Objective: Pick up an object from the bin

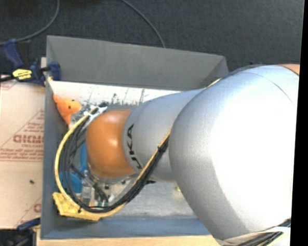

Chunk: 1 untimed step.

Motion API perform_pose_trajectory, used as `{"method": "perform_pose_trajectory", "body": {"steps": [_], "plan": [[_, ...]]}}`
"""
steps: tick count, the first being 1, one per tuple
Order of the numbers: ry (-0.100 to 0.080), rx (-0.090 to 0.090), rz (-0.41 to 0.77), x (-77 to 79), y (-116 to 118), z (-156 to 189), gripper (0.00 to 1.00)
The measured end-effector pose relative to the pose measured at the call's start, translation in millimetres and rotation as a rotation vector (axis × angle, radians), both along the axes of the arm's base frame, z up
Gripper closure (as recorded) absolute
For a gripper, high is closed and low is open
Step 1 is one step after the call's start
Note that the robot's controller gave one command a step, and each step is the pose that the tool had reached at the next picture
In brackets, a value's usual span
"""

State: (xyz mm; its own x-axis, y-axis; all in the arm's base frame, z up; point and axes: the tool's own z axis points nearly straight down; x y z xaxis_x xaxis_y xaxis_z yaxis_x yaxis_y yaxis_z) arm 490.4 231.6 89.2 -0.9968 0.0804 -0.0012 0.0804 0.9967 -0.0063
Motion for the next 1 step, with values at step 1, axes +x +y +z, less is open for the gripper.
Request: {"method": "perform_pose_trajectory", "body": {"steps": [1], "plan": [[0.000,0.002,0.000,-0.5,0.9,19.6,1.00]]}}
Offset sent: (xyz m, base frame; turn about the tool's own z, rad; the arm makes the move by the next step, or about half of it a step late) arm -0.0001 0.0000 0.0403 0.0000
